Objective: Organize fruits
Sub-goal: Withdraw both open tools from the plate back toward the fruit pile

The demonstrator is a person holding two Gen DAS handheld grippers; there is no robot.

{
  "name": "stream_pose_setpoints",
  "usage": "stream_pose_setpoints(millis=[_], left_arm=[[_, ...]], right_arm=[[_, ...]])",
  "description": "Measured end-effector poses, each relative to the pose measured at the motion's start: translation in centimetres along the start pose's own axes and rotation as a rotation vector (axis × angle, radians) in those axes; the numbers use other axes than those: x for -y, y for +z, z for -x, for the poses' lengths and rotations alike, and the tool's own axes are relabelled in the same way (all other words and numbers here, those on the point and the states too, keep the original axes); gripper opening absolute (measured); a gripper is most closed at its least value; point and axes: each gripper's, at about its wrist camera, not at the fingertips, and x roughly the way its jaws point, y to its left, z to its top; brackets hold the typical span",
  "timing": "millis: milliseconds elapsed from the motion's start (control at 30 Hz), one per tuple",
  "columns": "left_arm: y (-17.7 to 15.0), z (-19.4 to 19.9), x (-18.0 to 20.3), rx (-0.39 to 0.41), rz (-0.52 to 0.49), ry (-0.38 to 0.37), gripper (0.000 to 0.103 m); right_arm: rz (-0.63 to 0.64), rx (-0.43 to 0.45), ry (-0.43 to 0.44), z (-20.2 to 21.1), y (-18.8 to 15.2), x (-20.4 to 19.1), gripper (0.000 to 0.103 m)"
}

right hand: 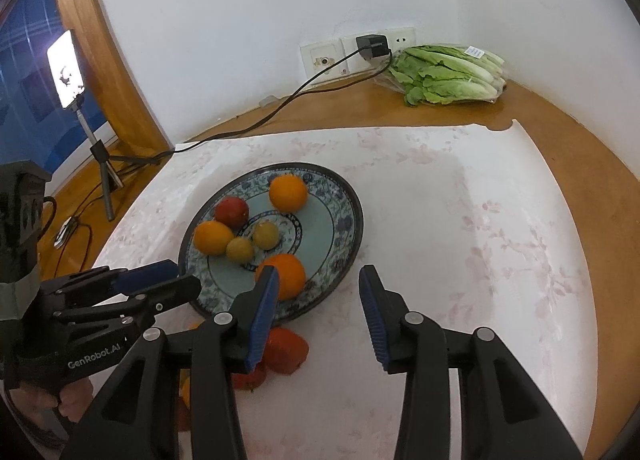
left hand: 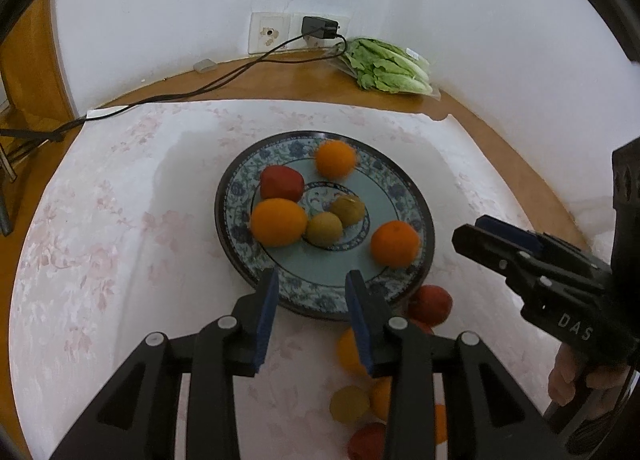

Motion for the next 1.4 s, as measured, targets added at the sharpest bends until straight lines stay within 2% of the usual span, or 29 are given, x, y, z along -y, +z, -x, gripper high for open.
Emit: stream_pose_setpoints(millis=[467,800,1233,1400], left_arm=[[-1.8,1.3,1.5,-0.032,0.0,-0.063,0.039],[-2.9,0.1,2.9,-0.07,-0.014,-0.069,0.039],[-3.0,0.0,2.6,-0.051,0.006,-0.067,0.039],[-3.1,0.1,2.8,-0.038,-0.019,-0.052,0.035]], right_arm=[[-0.006,-0.038,-0.009,2.0,-2.7,-0.6,0.043],[-0.025,-0.051,0.003,2.5,-4.3,-0.3,0.043],[-0.055,-0.058,0.012,2.2,-4.8,0.5,0.043],[-0.052,-0.061,0.014,2.0,-4.8,0.4,0.043]])
